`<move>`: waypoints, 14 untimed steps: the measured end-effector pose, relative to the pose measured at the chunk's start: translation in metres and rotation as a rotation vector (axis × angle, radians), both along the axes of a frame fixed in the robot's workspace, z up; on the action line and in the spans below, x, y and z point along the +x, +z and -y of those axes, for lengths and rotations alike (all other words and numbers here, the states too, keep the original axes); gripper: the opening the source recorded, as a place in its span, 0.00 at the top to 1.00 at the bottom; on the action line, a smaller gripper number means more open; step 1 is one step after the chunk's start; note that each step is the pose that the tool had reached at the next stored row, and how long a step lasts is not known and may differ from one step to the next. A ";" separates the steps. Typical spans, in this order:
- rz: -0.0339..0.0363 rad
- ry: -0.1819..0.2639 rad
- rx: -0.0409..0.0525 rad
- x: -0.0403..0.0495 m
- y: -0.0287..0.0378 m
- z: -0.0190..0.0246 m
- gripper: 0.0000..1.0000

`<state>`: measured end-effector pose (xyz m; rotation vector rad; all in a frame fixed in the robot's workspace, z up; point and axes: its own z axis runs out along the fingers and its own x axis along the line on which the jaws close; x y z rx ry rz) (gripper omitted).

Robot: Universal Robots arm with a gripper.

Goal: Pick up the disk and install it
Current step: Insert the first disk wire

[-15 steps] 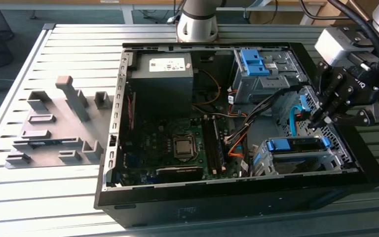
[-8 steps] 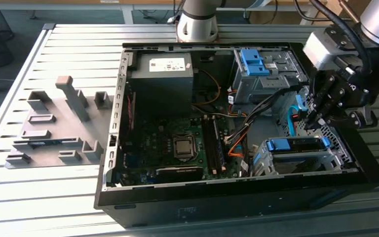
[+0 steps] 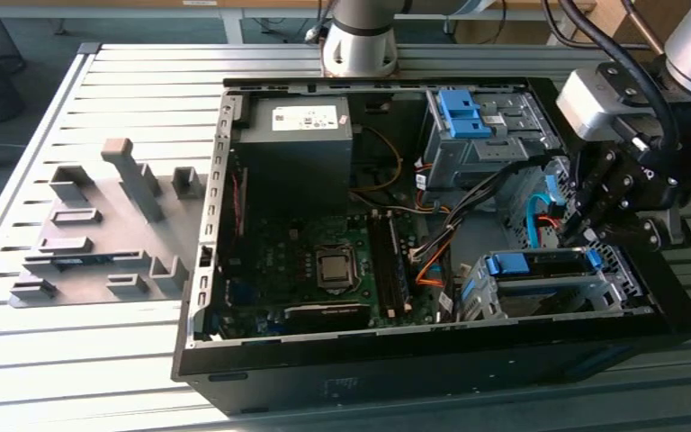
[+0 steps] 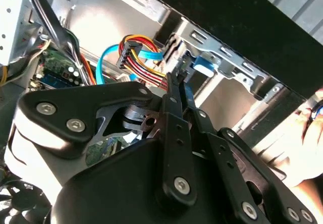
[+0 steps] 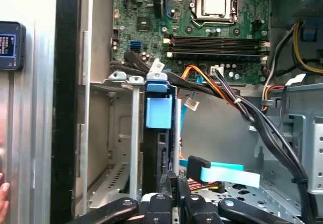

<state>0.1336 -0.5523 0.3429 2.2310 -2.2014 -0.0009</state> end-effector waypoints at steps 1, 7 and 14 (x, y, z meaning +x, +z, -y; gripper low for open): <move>0.0000 0.000 0.0000 0.0000 -0.0002 0.0006 0.84; 0.0048 -0.034 -0.0008 -0.0012 -0.0056 0.0013 0.84; 0.0048 -0.034 -0.0004 -0.0035 -0.0060 0.0031 0.84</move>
